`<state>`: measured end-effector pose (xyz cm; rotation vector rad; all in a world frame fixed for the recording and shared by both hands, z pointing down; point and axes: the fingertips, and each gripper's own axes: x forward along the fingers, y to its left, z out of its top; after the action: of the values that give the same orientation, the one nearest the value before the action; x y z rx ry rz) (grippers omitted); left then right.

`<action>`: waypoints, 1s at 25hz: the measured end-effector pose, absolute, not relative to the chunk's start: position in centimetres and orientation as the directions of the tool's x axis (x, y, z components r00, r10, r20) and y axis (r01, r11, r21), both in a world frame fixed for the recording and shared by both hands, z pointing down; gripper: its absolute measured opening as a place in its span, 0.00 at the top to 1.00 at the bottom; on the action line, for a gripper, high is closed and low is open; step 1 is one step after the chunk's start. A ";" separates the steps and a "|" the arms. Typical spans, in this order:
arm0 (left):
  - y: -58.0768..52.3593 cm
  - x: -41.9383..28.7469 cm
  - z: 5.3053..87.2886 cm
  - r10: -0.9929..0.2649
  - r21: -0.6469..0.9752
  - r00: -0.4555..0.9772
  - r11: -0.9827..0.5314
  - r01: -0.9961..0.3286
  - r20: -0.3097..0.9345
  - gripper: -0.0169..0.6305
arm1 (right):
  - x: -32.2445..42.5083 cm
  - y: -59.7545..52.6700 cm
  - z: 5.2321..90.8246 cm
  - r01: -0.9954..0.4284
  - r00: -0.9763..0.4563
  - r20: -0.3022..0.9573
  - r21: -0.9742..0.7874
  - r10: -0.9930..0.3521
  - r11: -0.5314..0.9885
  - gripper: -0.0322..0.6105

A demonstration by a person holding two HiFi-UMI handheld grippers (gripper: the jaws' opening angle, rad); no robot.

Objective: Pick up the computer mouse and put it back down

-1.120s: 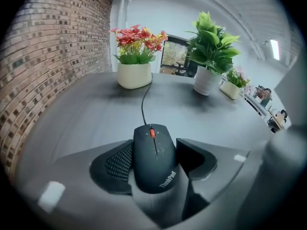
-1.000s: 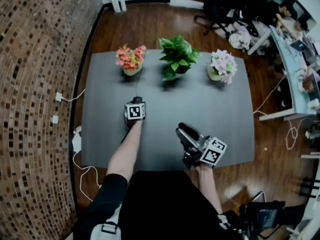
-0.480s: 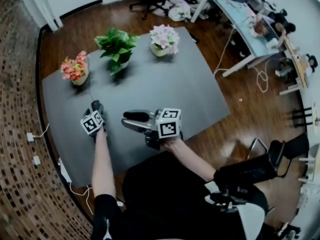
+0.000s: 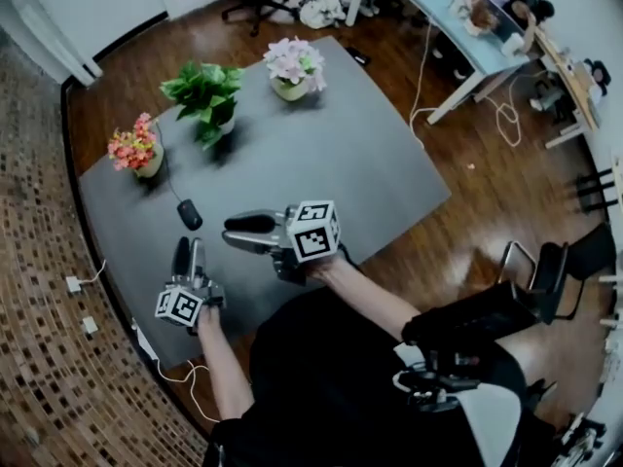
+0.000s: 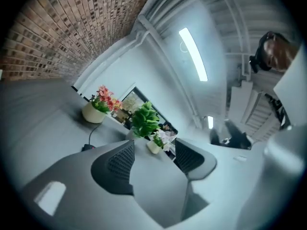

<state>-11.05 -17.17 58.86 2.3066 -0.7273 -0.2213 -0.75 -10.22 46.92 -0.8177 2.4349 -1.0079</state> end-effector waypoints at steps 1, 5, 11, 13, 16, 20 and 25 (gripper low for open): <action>-15.6 -11.1 57.8 -0.546 0.684 0.837 -0.609 -0.402 0.006 0.56 | -0.6 -9.8 46.9 -0.367 -0.757 -0.124 -0.732 -0.642 0.574 0.78; -11.6 -11.5 55.3 -0.511 0.708 0.856 -0.633 -0.313 -0.079 0.65 | 0.0 -9.8 47.1 -0.356 -0.750 -0.152 -0.727 -0.643 0.587 0.82; -10.0 -12.6 47.7 -0.419 0.702 0.806 -0.712 -0.007 -0.418 0.81 | 0.8 -11.1 47.3 -0.348 -0.732 -0.207 -0.705 -0.649 0.618 0.95; -9.8 -12.8 46.7 -0.417 0.681 0.792 -0.732 -0.003 -0.446 0.85 | 0.6 -11.1 47.3 -0.333 -0.750 -0.215 -0.695 -0.626 0.638 0.95; -9.6 -12.3 46.4 -0.423 0.676 0.792 -0.737 -0.019 -0.440 0.86 | 0.9 -10.8 47.2 -0.311 -0.767 -0.231 -0.682 -0.599 0.661 0.95; -9.0 -11.2 45.8 -0.422 0.674 0.778 -0.739 0.001 -0.464 0.88 | 2.1 -10.4 47.0 -0.284 -0.784 -0.258 -0.660 -0.565 0.696 0.95; -8.6 -9.8 45.0 -0.417 0.659 0.772 -0.752 0.004 -0.480 0.88 | 3.5 -10.6 47.6 -0.252 -0.798 -0.283 -0.645 -0.532 0.721 0.95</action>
<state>-9.81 -8.57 45.04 2.3010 -0.3061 -0.8279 3.47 -10.64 47.59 -0.6002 2.4701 -0.8324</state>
